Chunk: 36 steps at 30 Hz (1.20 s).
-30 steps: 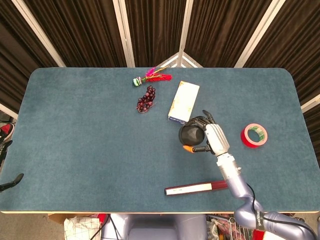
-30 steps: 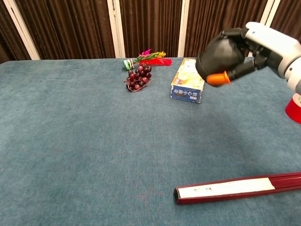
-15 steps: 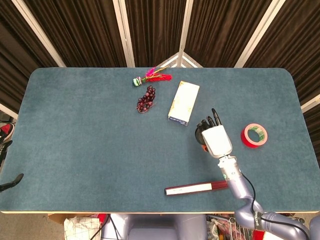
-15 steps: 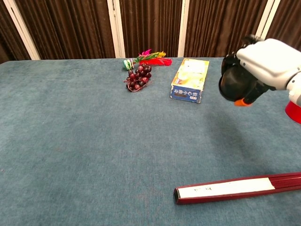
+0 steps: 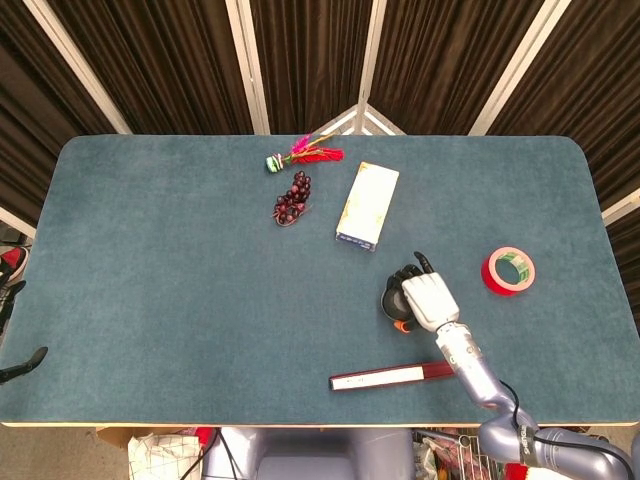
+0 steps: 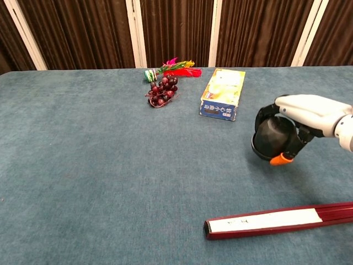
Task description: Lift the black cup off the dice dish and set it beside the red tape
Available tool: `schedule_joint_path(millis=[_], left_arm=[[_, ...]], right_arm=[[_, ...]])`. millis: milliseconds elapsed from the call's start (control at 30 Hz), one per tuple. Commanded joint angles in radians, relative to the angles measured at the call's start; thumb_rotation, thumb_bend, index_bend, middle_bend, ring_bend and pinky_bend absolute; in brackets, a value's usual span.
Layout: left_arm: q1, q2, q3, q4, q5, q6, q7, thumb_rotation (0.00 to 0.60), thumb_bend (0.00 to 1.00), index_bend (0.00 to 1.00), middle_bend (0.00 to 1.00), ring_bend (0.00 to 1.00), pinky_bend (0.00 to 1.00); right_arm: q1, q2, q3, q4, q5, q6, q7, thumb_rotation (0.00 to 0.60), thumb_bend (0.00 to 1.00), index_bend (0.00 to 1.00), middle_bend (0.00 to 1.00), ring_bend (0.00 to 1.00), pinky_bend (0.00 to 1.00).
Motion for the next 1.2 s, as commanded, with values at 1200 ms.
schedule_joint_path(millis=[1200], left_arm=[[0.000, 0.000, 0.003, -0.002, 0.003, -0.001, 0.005, 0.600, 0.31, 0.12, 0.00, 0.00, 0.09]], right_arm=[[0.034, 0.003, -0.017, -0.035, 0.088, -0.012, -0.013, 0.600, 0.09, 0.14, 0.32, 0.16, 0.00]])
